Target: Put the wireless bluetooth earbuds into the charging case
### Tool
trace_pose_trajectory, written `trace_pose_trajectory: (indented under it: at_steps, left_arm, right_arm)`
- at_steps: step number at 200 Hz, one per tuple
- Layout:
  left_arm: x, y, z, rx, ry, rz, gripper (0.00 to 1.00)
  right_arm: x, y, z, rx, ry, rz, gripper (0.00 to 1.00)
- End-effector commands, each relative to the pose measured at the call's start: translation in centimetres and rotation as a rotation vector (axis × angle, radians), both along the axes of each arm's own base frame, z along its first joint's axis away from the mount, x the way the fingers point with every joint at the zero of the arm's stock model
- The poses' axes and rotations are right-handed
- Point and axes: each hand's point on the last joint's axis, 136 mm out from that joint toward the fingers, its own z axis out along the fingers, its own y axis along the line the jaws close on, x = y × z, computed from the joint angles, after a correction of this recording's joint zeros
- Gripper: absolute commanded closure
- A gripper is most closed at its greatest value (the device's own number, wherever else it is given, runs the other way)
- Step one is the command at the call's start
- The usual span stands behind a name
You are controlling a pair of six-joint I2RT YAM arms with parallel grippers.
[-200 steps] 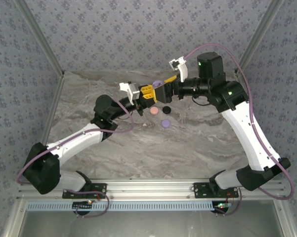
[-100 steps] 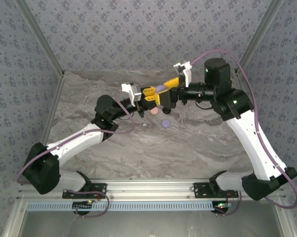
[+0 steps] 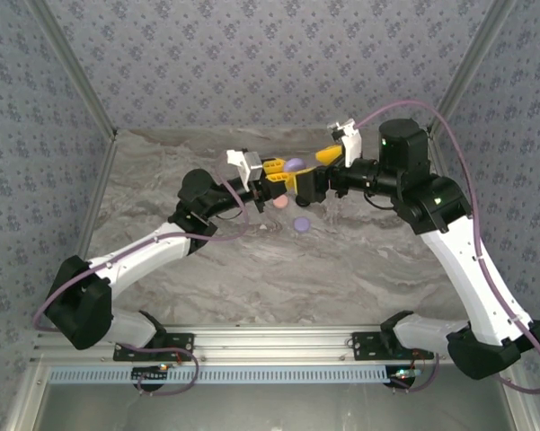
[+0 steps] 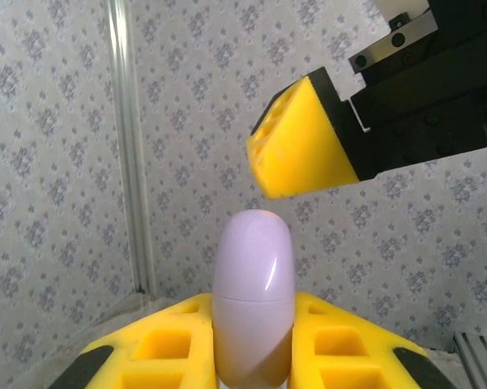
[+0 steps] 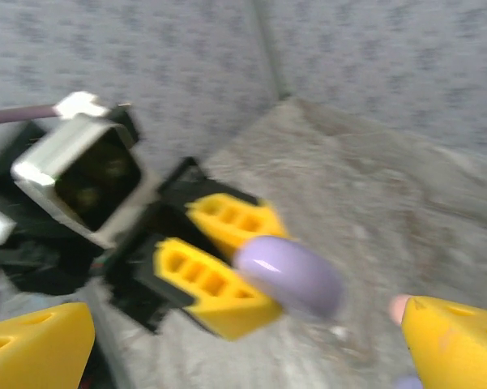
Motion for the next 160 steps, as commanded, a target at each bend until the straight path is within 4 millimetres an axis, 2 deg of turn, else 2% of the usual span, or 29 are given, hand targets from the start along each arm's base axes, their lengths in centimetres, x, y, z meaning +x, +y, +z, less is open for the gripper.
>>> trace_pose_trajectory:
  at_steps: [1,35,60,87,102,106,114,141,160]
  left_arm:
    - [1.1,0.6,-1.0,0.031,0.090,0.064,1.00]
    - [2.5,1.2,-7.3,0.135,0.319,0.147,1.00]
    - [3.8,2.1,-12.5,0.200,0.504,0.234,1.00]
    - [5.2,2.8,-17.9,0.254,0.709,0.304,1.00]
    - [5.6,2.7,-20.7,0.287,0.805,0.312,1.00]
    - [5.6,2.6,-21.4,0.297,0.830,0.313,1.00]
    - [5.6,2.6,-23.0,0.322,0.875,0.320,1.00]
    - [5.8,2.2,-26.9,0.357,0.994,0.332,1.00]
    - [6.0,2.0,-28.8,0.374,1.047,0.332,1.00]
  right_arm:
    - [1.8,-5.0,-0.1,-0.111,-0.088,-0.273,0.00]
    - [2.1,-8.8,-0.1,-0.012,-0.162,-0.438,0.00]
    - [2.3,-10.7,-1.5,0.052,-0.137,-0.513,0.00]
    - [2.8,-11.3,-3.5,0.064,-0.063,-0.535,0.00]
    - [2.8,-11.6,-3.6,0.067,-0.055,-0.541,0.00]
    - [3.0,-11.5,-5.2,0.047,-0.026,-0.543,0.01]
    - [3.1,-11.6,-5.5,0.043,-0.022,-0.546,0.00]
    - [3.4,-11.7,-6.1,0.034,-0.009,-0.548,0.00]
    - [3.5,-11.5,-6.3,0.037,-0.002,-0.534,0.00]
